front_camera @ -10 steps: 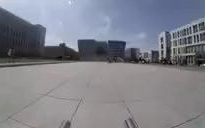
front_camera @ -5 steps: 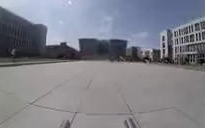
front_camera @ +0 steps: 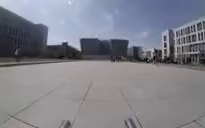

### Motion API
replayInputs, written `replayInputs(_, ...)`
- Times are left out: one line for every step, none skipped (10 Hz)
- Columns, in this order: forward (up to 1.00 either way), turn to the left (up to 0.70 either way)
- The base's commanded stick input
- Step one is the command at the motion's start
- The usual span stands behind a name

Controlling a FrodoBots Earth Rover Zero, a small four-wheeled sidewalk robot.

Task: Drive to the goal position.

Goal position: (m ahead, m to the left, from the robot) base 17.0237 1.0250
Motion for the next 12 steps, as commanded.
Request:
replayInputs(0.85, 0.00)
replayInputs(0.85, 0.00)
replayInputs(0.85, 0.00)
replayInputs(0.85, 0.00)
replayInputs(0.85, 0.00)
replayInputs(0.85, 0.00)
replayInputs(0.85, 0.00)
replayInputs(0.85, 0.00)
replayInputs(0.85, 0.00)
replayInputs(0.85, 0.00)
replayInputs(0.85, 0.00)
replayInputs(0.85, 0.00)
